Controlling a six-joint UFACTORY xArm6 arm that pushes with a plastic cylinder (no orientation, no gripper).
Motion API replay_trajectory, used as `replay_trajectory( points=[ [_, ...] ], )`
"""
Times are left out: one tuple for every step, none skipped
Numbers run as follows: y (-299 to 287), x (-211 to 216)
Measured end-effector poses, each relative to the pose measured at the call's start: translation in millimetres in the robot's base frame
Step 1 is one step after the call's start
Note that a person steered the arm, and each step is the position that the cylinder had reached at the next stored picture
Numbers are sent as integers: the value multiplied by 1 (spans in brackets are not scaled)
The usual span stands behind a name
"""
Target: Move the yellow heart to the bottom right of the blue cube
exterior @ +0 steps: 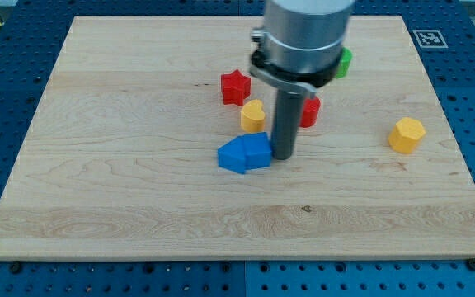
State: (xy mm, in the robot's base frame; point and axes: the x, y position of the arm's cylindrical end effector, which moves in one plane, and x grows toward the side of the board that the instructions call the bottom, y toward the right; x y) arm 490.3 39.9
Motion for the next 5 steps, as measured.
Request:
replay_trajectory(
  points=[
    [-36,0],
    [-46,-2],
    [-45,-38],
    [-45,-54],
    [-47,-65]
  ],
)
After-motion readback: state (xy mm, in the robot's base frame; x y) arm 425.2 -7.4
